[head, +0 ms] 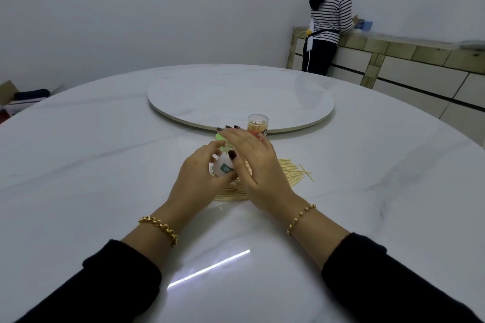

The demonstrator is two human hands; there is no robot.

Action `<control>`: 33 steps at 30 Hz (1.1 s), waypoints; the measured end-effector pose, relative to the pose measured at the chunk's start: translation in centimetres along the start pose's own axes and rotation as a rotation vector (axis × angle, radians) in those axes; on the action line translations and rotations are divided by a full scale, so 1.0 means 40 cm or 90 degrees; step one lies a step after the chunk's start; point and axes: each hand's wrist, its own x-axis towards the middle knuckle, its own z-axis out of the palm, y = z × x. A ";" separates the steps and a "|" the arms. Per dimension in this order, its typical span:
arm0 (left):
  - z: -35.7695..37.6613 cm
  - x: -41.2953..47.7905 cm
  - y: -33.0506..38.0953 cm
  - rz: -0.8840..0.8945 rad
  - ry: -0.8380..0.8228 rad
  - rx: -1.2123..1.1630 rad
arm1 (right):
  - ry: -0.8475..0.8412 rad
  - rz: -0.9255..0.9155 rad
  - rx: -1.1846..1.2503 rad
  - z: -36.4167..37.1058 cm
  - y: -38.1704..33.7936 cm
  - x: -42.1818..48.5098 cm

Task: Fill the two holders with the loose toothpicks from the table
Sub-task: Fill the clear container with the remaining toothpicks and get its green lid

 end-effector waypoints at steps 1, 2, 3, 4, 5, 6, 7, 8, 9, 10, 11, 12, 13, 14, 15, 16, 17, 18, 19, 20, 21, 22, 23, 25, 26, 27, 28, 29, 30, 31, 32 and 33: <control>0.000 -0.001 0.002 0.001 -0.005 -0.002 | 0.003 -0.023 -0.010 -0.002 -0.001 0.001; 0.000 -0.002 0.004 0.002 -0.009 -0.008 | 0.004 -0.047 -0.020 -0.003 -0.002 0.001; -0.001 -0.003 0.007 0.001 -0.009 -0.017 | 0.003 -0.067 -0.031 -0.003 -0.003 0.001; -0.001 -0.004 0.009 0.000 -0.008 -0.025 | 0.000 -0.081 -0.045 -0.002 -0.003 0.001; 0.000 -0.005 0.011 0.001 -0.004 -0.032 | -0.001 -0.089 -0.060 -0.002 -0.002 0.001; 0.000 -0.006 0.011 0.001 0.000 -0.035 | 0.001 -0.092 -0.075 -0.001 0.000 0.001; 0.000 -0.006 0.010 0.001 0.003 -0.036 | 0.007 -0.092 -0.091 0.000 0.002 0.001; 0.001 -0.006 0.009 0.001 0.003 -0.033 | 0.014 -0.093 -0.108 0.000 0.004 0.001; 0.001 -0.005 0.007 0.002 0.002 -0.027 | 0.023 -0.092 -0.122 0.000 0.006 0.000; 0.001 -0.004 0.006 0.005 0.000 -0.019 | 0.032 -0.087 -0.130 -0.002 0.009 0.000; 0.000 -0.003 0.005 0.007 -0.002 -0.012 | 0.041 -0.076 -0.132 -0.004 0.010 0.000; -0.001 -0.002 0.004 0.008 -0.002 -0.009 | 0.050 -0.056 -0.124 -0.006 0.012 0.001; -0.001 -0.002 0.004 0.008 -0.003 -0.006 | 0.062 -0.028 -0.104 -0.008 0.014 0.001; -0.002 -0.002 0.005 0.009 -0.002 -0.003 | 0.079 0.006 -0.069 -0.009 0.016 0.001; -0.002 -0.001 0.006 0.012 0.002 0.000 | 0.100 0.039 -0.027 -0.010 0.020 0.001; -0.003 -0.001 0.007 0.015 0.008 0.004 | 0.120 0.066 0.010 -0.010 0.025 0.000; -0.004 0.000 0.009 0.018 0.015 0.006 | 0.132 0.085 0.035 -0.011 0.030 0.000; -0.005 0.000 0.011 0.020 0.023 0.005 | 0.133 0.094 0.051 -0.011 0.034 -0.001; -0.006 0.000 0.013 0.020 0.032 0.003 | 0.127 0.095 0.063 -0.011 0.037 -0.002; -0.007 0.001 0.014 0.020 0.042 -0.002 | 0.119 0.094 0.077 -0.009 0.037 -0.003; -0.009 0.000 0.015 0.019 0.051 -0.007 | 0.112 0.090 0.090 -0.007 0.034 -0.004; -0.010 0.000 0.014 0.017 0.058 -0.013 | 0.106 0.082 0.097 -0.006 0.030 -0.004; -0.010 0.000 0.013 0.016 0.063 -0.019 | 0.101 0.070 0.096 -0.004 0.026 -0.005; -0.010 0.001 0.010 0.015 0.069 -0.025 | 0.095 0.039 0.081 -0.002 0.022 -0.006; -0.010 0.001 0.008 0.017 0.070 -0.024 | 0.093 0.025 0.072 -0.003 0.022 -0.006; -0.009 0.001 0.006 0.019 0.071 -0.021 | 0.089 0.012 0.059 -0.004 0.024 -0.004; -0.008 0.001 0.004 0.024 0.071 -0.019 | 0.085 0.000 0.037 -0.005 0.028 -0.003; -0.007 0.001 0.004 0.028 0.071 -0.019 | 0.081 -0.008 0.009 -0.005 0.032 -0.002; -0.006 0.001 0.003 0.031 0.069 -0.021 | 0.077 -0.008 -0.023 -0.006 0.035 -0.001; -0.006 0.000 0.004 0.034 0.068 -0.023 | 0.074 0.001 -0.054 -0.006 0.038 -0.001; -0.005 0.000 0.004 0.039 0.068 -0.024 | 0.072 0.011 -0.082 -0.007 0.038 -0.001; -0.005 0.000 0.005 0.045 0.069 -0.021 | 0.072 0.019 -0.102 -0.007 0.039 -0.001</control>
